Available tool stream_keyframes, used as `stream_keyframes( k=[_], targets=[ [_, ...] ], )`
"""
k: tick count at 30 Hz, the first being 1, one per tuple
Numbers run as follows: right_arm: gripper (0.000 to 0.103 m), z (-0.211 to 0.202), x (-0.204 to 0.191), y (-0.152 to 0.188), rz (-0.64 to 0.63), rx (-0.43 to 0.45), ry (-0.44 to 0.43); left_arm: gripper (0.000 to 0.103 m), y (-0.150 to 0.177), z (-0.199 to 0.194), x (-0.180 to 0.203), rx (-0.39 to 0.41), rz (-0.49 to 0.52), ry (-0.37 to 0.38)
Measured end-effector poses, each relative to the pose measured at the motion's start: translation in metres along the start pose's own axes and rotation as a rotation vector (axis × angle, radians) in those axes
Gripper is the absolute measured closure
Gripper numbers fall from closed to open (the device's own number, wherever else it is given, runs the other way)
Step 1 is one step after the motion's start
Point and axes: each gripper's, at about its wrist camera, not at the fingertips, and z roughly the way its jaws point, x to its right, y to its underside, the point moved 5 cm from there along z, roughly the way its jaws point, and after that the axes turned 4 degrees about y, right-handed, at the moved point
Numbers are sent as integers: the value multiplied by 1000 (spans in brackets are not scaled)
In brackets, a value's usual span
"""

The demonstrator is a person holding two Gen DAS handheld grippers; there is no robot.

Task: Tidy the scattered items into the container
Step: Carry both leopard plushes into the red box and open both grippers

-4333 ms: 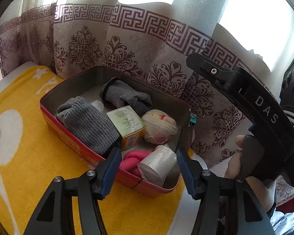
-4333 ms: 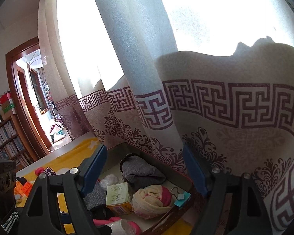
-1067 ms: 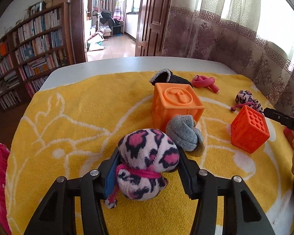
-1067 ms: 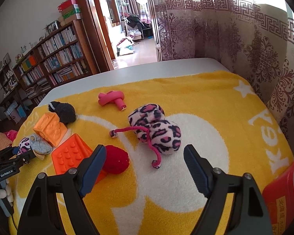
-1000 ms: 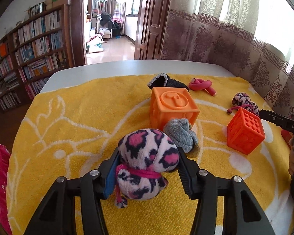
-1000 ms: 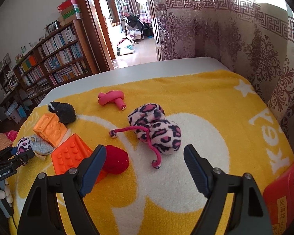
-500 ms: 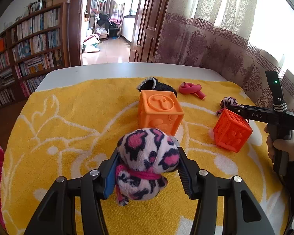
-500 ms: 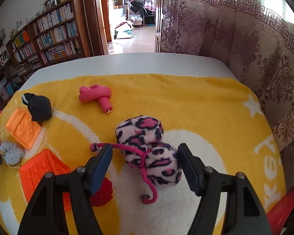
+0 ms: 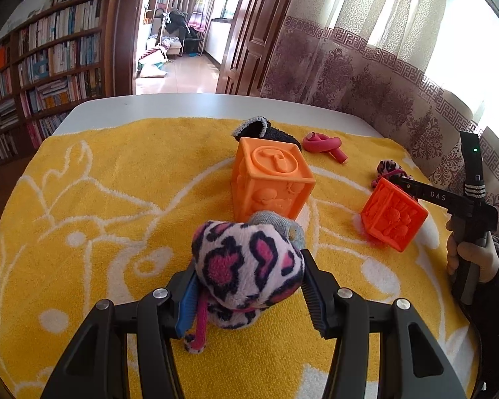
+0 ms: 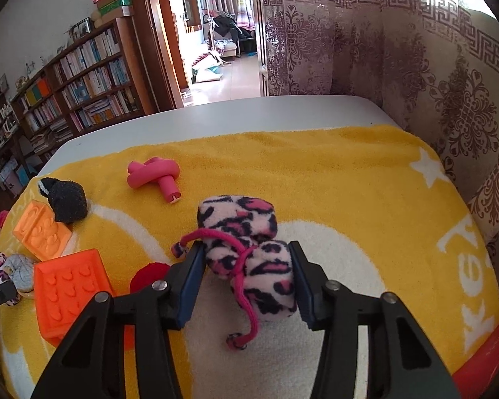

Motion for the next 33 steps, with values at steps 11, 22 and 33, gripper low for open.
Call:
stream_keyframes(
  k=[11, 22, 33],
  targets=[
    [51, 16, 3, -11, 91, 12, -52, 47, -10, 8, -7, 30, -66, 50],
    [51, -33, 2, -29, 127, 122, -93, 47, -19, -35, 28, 115, -5, 83],
    [51, -135, 53, 11, 247, 192, -61, 47, -27, -61, 110, 139, 102, 212]
  ],
)
